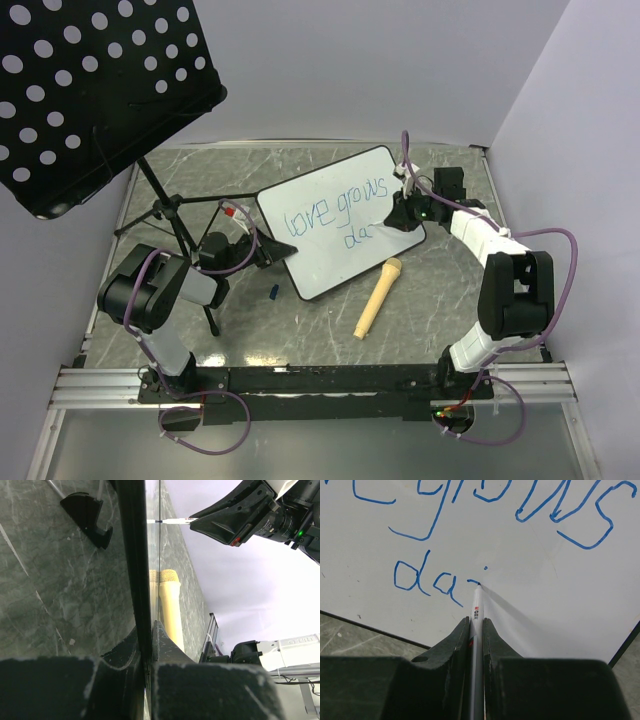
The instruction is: Write a sentence on the whiteboard
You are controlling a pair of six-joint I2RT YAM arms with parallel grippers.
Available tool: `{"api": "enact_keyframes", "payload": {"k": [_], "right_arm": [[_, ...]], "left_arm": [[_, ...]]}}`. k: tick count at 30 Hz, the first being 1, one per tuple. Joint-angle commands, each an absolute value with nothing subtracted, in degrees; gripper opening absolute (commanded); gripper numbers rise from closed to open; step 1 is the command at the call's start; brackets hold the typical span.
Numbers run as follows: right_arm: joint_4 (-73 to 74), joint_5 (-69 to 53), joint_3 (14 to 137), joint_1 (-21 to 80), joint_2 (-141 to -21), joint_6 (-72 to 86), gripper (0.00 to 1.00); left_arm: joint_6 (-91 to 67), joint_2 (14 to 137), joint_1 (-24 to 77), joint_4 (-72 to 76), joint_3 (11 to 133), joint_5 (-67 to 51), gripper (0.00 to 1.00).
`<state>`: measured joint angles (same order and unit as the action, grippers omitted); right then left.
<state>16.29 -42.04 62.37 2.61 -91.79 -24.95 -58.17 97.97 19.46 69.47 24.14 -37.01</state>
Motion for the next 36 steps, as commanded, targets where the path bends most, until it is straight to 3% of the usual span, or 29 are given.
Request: {"api": "enact_keyframes", "payload": {"k": [1, 23, 36], "right_arm": [[17.0, -41.0, 63.7, 2.1, -91.9, -26.8, 0.00], [20.5, -43.2, 59.2, 2.3, -88.8, -31.6, 0.00], [18.1, -40.4, 66.6, 1.8, -92.5, -27.8, 0.00]], "left_arm": [[-54.5, 94.7, 19.9, 80.2, 26.3, -39.9, 0.01], [-54.8, 95.0, 19.9, 80.9, 26.3, -39.9, 0.01], [-54.3, 94.1, 19.9, 80.1, 25.8, -39.9, 0.01]]}}
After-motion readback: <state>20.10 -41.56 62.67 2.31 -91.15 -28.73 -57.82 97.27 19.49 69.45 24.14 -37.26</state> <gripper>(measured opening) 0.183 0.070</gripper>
